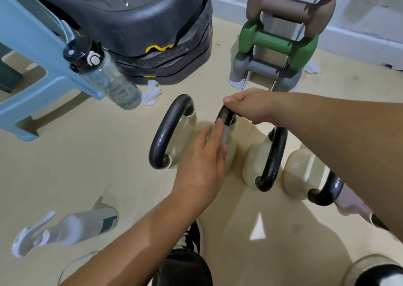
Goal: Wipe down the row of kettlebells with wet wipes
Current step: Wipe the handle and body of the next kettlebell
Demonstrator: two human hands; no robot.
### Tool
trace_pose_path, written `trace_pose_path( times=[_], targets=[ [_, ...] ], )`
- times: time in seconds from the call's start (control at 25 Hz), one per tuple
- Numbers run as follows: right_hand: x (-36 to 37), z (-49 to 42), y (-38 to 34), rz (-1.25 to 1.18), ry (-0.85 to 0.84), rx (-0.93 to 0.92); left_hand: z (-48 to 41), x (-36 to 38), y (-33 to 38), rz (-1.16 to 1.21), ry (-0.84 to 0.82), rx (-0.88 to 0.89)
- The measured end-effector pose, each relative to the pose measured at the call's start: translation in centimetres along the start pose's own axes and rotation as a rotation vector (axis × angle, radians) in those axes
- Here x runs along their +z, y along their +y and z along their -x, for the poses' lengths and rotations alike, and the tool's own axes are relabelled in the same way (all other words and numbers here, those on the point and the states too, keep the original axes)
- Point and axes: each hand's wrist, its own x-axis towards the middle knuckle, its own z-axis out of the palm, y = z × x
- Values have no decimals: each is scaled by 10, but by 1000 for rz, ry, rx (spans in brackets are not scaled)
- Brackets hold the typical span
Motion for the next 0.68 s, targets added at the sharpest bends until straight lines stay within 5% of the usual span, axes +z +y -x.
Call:
trace_pose_path(
  times=[0.2,0.44,0.68],
  targets=[
    [0,3,-2,97,18,-40,-22,5,9,-78,-87,-163],
    [1,-11,6,-204,38,164,-99,-4,24,168,-314,-318],
    [0,-15,8,-123,4,109,11,15,-13,221,-81,-117]
  ],
)
